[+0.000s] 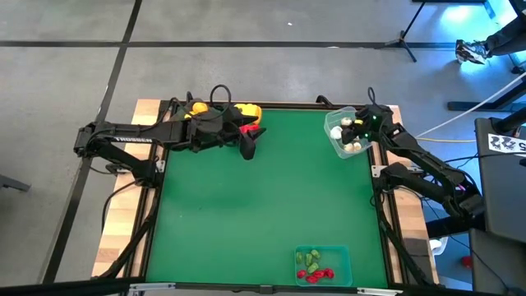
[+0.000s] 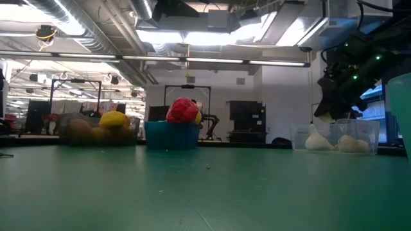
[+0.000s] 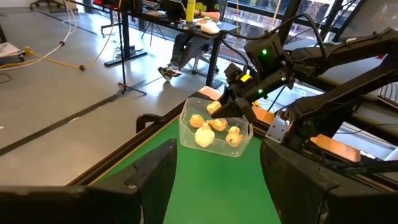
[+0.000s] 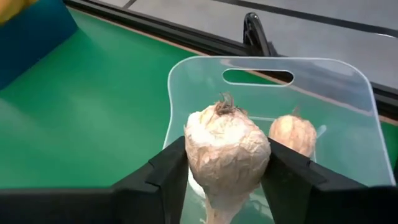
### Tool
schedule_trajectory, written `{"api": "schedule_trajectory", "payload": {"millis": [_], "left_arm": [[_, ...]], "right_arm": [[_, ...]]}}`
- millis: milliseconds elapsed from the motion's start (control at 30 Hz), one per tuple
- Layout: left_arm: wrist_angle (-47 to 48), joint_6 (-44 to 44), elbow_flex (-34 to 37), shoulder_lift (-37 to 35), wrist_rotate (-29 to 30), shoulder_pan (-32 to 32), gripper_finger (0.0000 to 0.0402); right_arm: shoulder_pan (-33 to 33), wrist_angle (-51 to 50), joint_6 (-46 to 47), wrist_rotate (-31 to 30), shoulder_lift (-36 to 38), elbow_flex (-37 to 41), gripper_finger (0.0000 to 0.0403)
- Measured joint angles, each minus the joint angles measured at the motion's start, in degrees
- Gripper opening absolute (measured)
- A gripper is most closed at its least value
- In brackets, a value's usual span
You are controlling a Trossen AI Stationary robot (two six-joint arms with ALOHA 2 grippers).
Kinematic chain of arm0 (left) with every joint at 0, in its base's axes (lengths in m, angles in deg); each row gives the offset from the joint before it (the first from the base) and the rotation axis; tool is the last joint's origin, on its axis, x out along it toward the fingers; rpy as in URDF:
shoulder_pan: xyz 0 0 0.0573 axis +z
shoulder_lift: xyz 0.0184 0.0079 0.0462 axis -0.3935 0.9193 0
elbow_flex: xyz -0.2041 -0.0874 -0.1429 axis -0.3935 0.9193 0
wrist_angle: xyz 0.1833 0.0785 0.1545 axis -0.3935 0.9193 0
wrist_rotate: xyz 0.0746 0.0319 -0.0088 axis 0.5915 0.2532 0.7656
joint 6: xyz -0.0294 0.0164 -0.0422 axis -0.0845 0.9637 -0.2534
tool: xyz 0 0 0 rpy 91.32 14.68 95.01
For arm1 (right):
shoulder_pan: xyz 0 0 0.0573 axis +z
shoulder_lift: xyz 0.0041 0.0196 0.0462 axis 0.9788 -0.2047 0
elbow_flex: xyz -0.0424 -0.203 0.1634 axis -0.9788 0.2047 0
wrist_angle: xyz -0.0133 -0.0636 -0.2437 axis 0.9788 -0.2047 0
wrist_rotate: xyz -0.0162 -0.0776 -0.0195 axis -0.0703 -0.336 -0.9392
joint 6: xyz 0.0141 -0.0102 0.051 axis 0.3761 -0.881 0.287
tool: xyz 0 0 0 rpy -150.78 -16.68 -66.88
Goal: Sort produce into baskets
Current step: Put the white garlic into the transparent bin, then return to Home Position
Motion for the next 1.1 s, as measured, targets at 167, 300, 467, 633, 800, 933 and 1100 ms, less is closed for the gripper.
{"api": "schedule_trajectory", "payload": {"millis": [167, 300, 467, 633, 800, 933, 1100], "left_arm": [[0.5, -0.6, 0.0, 0.0, 0.0, -0.2, 0.0226], [1.1, -0.7, 0.0, 0.0, 0.0, -0.4, 0.0226], [-0.2, -3.9, 0.0, 0.0, 0.0, -0.4, 0.0226], [-2.3, -5.5, 0.0, -1.1, 0.0, -1.4, 0.0226], [-2.1, 0.1, 0.0, -6.3, -0.2, -3.3, 0.0226], [-0.7, 1.2, -0.1, -12.2, 0.4, -2.9, 0.0226], [10.0, -2.6, -0.1, -20.1, 0.7, -1.8, 0.0226]], "right_arm": [[0.0, -0.3, -0.2, -1.2, 0.0, 0.0, 0.0219], [0.0, -0.5, 0.8, -1.2, 0.0, 0.0, 0.0286], [0.0, -1.9, 6.1, 0.8, 0.1, -2.0, 0.0342], [0.0, -3.2, 7.6, 9.5, 0.4, -9.7, 0.0357], [0.0, -8.7, 7.2, 21.1, 1.9, -23.6, 0.0358], [0.0, -22.7, -2.5, 23.7, 3.8, -36.8, 0.0358], [0.0, -38.7, -7.3, 10.8, 5.3, -52.0, 0.0358]]}}
